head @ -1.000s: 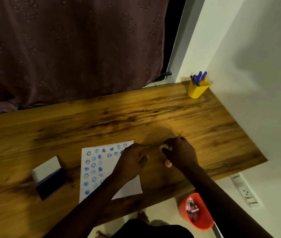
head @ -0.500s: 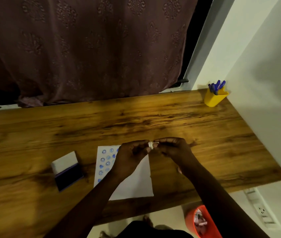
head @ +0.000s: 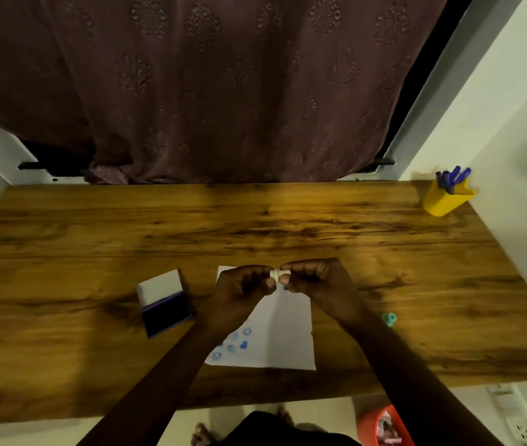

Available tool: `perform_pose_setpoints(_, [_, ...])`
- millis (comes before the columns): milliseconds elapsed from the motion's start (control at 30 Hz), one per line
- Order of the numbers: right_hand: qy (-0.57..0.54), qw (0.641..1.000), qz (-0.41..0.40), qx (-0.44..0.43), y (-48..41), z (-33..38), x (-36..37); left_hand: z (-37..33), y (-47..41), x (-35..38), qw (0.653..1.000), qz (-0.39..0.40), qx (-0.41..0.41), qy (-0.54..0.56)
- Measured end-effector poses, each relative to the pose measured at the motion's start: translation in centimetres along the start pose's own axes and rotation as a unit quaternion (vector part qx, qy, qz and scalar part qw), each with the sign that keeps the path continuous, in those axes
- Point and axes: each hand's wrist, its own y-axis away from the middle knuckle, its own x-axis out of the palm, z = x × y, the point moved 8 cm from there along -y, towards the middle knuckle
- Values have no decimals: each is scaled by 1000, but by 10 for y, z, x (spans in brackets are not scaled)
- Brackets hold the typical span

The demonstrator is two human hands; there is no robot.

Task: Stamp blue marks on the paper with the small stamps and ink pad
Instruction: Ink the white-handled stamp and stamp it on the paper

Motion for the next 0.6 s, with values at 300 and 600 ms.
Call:
perform_pose_setpoints(300, [80, 995, 47, -40, -21, 12, 48, 24, 30, -77, 990, -69, -57, 113])
perform_pose_setpoints(600, [159, 980, 102, -55, -30, 18, 129, 62, 63, -172, 962, -198, -88, 168])
